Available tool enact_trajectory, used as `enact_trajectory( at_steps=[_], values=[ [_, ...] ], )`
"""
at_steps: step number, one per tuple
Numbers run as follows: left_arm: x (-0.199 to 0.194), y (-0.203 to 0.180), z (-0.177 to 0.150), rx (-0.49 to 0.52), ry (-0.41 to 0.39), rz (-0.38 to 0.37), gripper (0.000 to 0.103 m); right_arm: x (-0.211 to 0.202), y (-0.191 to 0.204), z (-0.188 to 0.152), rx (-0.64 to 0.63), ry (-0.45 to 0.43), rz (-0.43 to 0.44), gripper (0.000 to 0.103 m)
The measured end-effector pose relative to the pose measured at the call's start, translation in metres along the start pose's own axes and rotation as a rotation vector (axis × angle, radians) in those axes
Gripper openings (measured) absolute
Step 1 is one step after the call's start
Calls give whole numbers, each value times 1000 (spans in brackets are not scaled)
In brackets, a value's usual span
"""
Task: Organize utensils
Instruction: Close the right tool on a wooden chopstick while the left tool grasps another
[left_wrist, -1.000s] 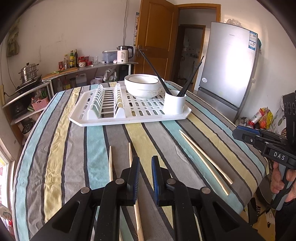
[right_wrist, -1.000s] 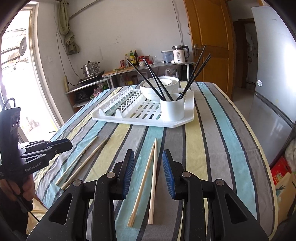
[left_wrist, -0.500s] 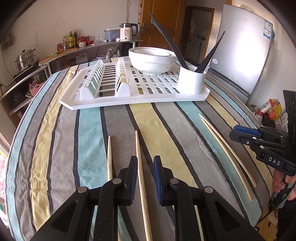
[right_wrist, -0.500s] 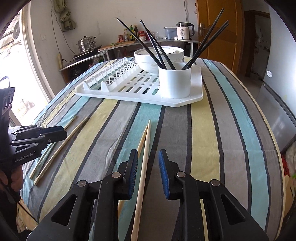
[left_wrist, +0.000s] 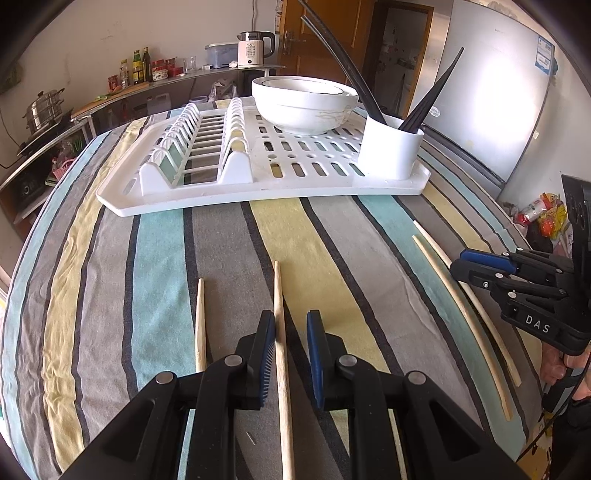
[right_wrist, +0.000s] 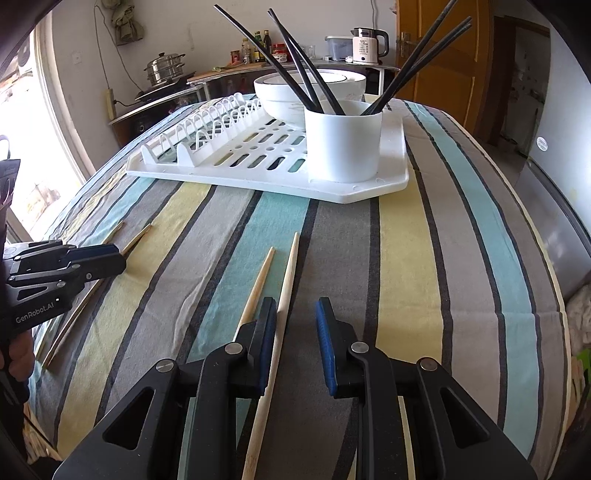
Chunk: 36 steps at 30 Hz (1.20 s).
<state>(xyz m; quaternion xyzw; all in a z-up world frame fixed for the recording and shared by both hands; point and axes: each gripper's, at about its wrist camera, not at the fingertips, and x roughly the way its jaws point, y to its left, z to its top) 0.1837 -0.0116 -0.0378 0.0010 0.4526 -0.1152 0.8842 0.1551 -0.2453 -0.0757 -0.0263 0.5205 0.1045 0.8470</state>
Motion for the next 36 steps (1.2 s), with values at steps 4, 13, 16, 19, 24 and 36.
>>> enact_trajectory(
  at_steps=[4,13,16,19,24,36],
  values=[
    [3,-3,2,16,-2,-1,17,3,1,7,-12,4,-13,23],
    [10,-14,7,97,-19,68,17,20,6,26,-43,35,-22,22],
    [11,-16,7,109,-27,84,17,23,8,29,-51,35,-27,14],
    [13,-16,9,106,-28,81,16,25,7,32,-50,40,-30,7],
    [14,-22,10,128,-24,89,5,25,8,32,-44,40,-23,6],
    [-12,-20,18,90,-60,51,5,-14,2,35,-16,-64,-10,6]
  ],
)
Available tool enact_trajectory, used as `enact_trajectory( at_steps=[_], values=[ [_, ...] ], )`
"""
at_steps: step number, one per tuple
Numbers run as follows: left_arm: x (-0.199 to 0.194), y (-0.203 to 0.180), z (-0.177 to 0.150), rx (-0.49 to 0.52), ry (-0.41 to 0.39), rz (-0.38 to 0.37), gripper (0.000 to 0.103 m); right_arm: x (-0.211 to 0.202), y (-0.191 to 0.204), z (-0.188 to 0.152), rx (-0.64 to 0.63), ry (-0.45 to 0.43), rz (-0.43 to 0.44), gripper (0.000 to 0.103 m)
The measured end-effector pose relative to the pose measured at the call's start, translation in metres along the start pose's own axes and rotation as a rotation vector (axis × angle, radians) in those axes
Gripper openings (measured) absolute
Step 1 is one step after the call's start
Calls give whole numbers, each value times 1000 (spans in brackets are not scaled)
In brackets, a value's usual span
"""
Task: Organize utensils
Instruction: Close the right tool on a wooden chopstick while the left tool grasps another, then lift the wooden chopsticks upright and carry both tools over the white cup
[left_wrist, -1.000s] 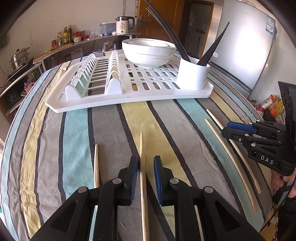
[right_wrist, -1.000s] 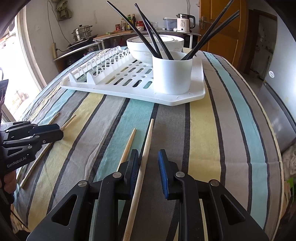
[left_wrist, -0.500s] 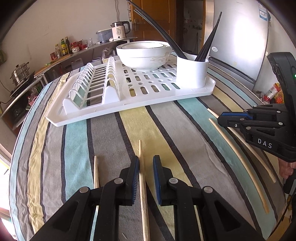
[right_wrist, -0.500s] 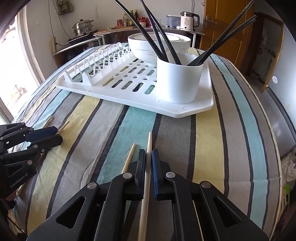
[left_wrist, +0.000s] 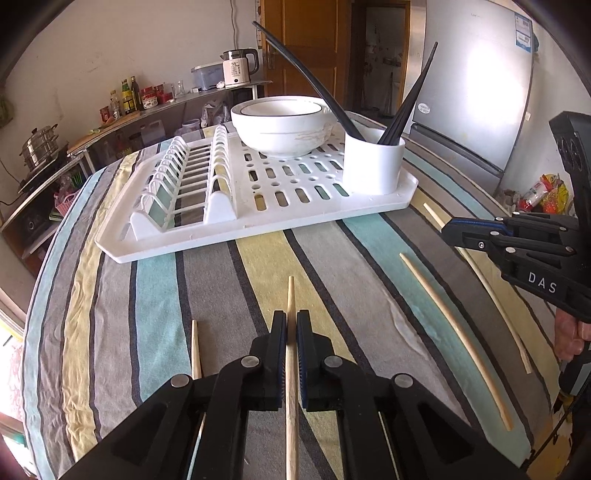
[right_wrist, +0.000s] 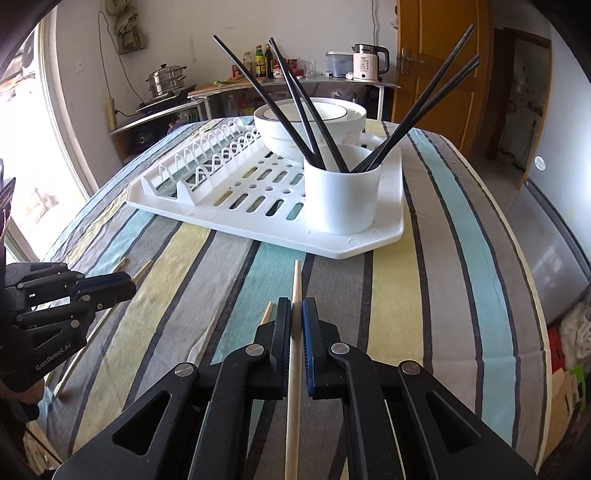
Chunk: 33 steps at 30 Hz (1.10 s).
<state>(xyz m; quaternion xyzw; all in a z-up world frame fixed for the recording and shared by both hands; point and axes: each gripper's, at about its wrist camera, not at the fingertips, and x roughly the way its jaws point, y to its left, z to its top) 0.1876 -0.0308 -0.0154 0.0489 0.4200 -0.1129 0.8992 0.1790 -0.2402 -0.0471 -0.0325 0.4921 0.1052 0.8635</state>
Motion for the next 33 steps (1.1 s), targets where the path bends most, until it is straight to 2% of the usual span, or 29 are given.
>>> enact_trajectory(
  at_steps=[16,33],
  values=[
    [-85,9,22,-52,-188,-48,5,-78,-1,11,38,-199,6,6],
    [-130,4,34,-53,-283,-88,5,-129,3,14,42,-333,-5,6]
  ],
)
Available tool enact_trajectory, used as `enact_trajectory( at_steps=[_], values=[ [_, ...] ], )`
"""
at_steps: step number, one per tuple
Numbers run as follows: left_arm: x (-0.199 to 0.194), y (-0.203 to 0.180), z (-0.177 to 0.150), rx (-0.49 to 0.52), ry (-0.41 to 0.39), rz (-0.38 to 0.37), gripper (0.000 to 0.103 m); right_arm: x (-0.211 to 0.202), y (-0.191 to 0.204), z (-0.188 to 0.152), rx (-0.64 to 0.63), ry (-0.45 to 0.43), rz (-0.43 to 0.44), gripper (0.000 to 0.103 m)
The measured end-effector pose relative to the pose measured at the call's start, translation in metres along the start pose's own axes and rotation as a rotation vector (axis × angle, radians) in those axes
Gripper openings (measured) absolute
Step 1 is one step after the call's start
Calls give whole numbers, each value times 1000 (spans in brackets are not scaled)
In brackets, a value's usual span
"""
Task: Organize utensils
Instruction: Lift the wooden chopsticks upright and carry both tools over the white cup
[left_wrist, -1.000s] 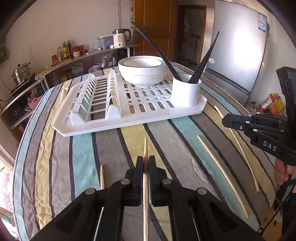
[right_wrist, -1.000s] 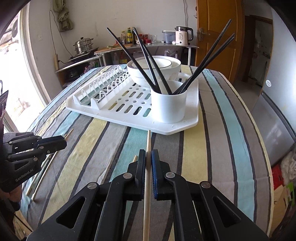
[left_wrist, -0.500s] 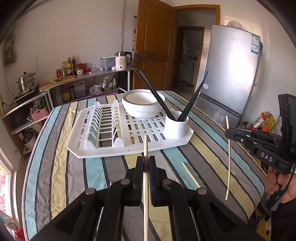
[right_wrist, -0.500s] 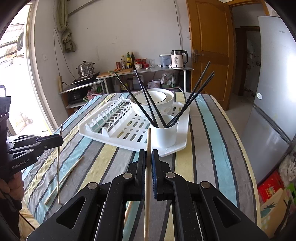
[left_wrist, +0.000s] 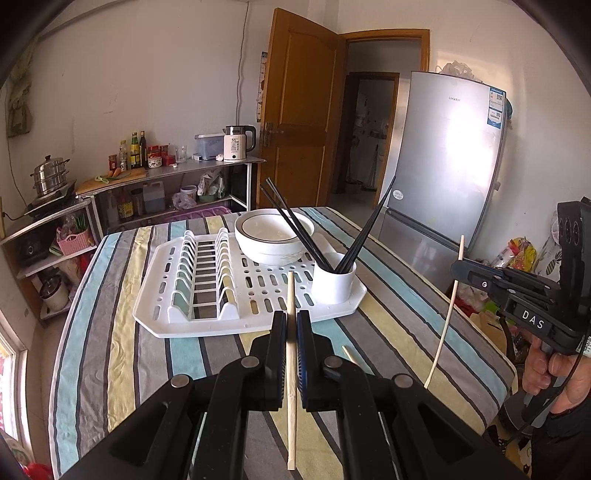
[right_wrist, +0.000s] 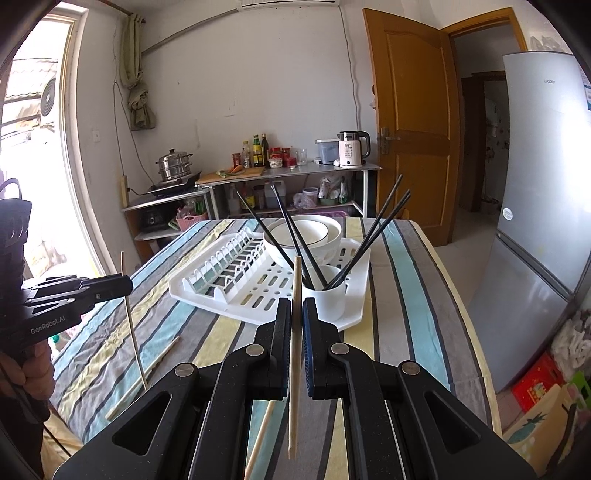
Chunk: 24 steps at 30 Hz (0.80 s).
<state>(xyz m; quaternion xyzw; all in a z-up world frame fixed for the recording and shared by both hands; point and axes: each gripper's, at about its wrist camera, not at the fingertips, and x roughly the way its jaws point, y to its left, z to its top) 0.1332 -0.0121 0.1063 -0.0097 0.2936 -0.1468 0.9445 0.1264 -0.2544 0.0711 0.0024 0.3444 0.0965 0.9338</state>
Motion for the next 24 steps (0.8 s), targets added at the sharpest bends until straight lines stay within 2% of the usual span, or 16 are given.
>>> enact_trajectory(
  at_steps=[7,13,24],
  values=[
    [3,-4,22,-1,-16,-26,5,0,-4,13,7,-35,0,6],
    [21,-11,46,2,-8,-54,5,13,-8,26,18,-46,5,6],
    [62,-19,112,-25,-41,-136,5,42,-28,64,61,-84,5,6]
  ],
)
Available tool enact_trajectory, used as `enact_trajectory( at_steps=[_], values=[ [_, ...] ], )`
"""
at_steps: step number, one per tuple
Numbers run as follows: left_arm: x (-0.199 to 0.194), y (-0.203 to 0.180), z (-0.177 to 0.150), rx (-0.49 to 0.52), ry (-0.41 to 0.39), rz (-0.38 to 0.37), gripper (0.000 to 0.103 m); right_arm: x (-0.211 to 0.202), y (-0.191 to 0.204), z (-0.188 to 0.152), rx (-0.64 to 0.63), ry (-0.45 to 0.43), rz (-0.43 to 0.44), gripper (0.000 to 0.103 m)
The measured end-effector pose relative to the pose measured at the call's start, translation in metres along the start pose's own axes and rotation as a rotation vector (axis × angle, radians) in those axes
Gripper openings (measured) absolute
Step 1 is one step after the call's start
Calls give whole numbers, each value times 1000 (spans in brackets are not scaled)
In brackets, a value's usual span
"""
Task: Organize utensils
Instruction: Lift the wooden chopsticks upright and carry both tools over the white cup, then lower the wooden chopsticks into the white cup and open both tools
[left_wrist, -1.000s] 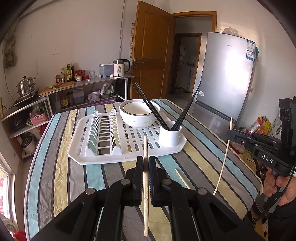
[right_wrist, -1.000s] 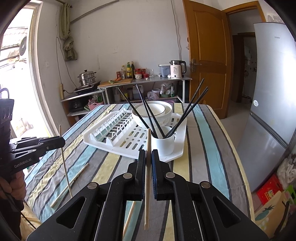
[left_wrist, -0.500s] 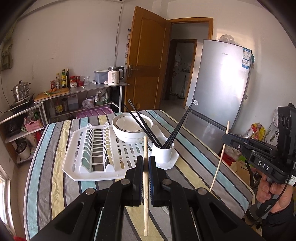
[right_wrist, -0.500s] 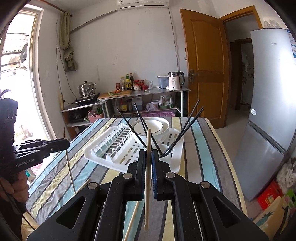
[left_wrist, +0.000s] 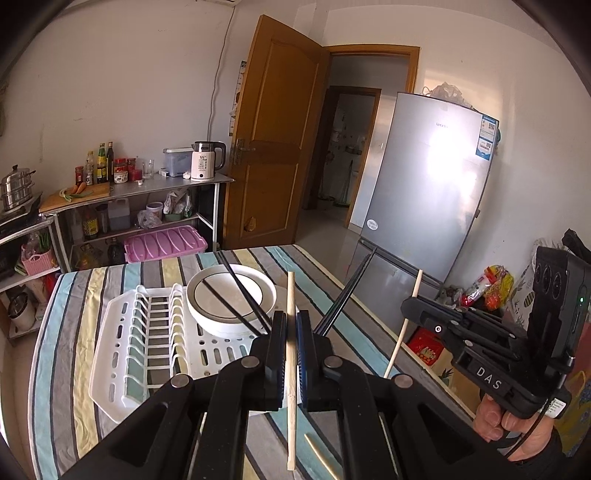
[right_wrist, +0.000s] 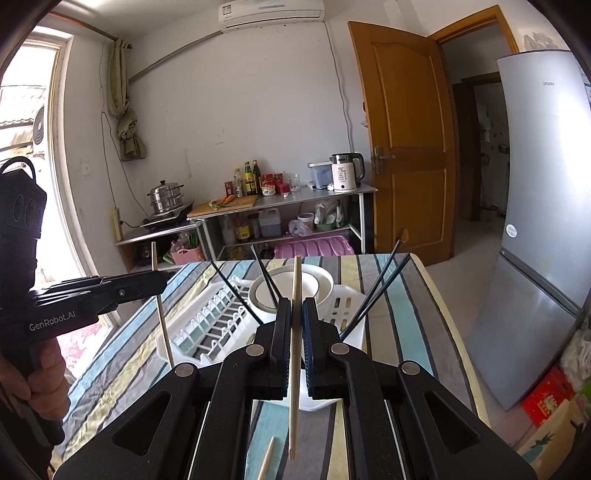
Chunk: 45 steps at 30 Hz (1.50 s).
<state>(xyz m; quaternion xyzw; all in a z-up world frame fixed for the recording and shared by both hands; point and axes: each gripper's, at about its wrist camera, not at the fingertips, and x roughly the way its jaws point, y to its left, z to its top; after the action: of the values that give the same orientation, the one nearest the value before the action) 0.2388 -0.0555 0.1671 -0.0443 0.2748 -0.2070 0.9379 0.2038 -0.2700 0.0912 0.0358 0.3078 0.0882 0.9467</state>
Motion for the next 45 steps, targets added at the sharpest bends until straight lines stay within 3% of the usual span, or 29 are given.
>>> enact_trajectory(
  at_steps=[10,17,33,45],
  values=[
    [50,3,51,-24,-25,-24,5,26,-15,28,29,-49,1,6],
    [85,4,66,-25,-34,-31,5,47,-25,41,46,-70,-1,6],
    [148,14,55,-54,-3,-39,5,91,-37,35,62,-35,-7,6],
    [157,18,25,-51,51,-39,5,94,-34,13,52,13,-15,6]
  ],
)
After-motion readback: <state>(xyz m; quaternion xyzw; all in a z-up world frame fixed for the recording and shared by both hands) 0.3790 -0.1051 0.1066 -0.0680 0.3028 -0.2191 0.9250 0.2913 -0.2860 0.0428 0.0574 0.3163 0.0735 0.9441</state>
